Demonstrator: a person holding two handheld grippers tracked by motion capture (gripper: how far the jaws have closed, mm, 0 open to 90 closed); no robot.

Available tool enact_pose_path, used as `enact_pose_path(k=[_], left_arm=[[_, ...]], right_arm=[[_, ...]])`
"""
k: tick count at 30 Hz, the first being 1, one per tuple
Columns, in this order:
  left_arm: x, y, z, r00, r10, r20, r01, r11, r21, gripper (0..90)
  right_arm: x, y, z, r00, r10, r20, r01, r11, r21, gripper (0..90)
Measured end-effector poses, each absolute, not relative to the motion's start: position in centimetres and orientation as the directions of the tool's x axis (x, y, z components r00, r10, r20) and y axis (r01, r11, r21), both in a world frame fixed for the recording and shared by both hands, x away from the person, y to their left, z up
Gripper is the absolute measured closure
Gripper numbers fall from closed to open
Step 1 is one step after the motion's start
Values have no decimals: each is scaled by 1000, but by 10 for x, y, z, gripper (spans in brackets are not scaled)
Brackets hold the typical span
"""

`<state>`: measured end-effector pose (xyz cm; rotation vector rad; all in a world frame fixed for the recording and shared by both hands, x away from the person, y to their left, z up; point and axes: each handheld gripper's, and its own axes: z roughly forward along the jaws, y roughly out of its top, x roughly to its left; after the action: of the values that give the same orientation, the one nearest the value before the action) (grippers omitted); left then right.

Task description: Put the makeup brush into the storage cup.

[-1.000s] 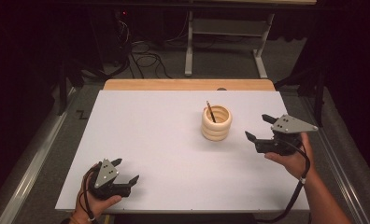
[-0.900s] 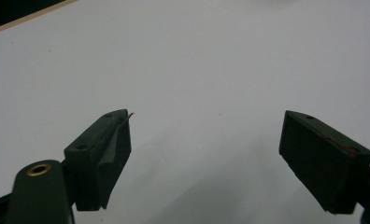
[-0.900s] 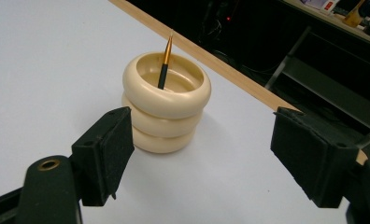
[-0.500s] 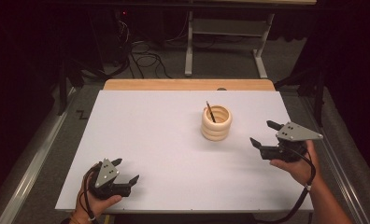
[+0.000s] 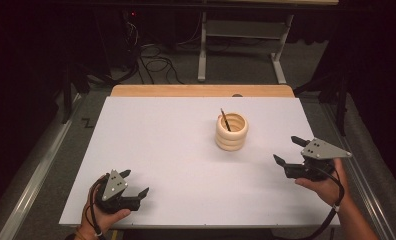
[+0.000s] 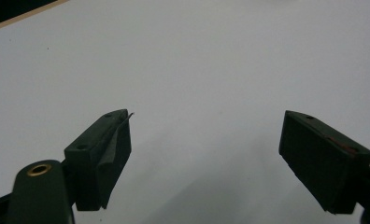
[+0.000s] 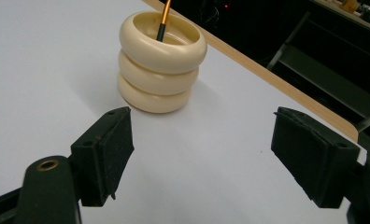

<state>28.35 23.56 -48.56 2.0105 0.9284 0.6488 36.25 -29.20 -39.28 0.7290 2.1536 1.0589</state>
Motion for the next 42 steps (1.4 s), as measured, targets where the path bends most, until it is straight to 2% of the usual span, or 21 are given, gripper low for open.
enact_pose_path(k=[42], left_arm=[[285,235,-486,597,795,110,381,-402,832,179]], right_arm=[[334,-336,-440,-639,718,-277,249,533,809,213]])
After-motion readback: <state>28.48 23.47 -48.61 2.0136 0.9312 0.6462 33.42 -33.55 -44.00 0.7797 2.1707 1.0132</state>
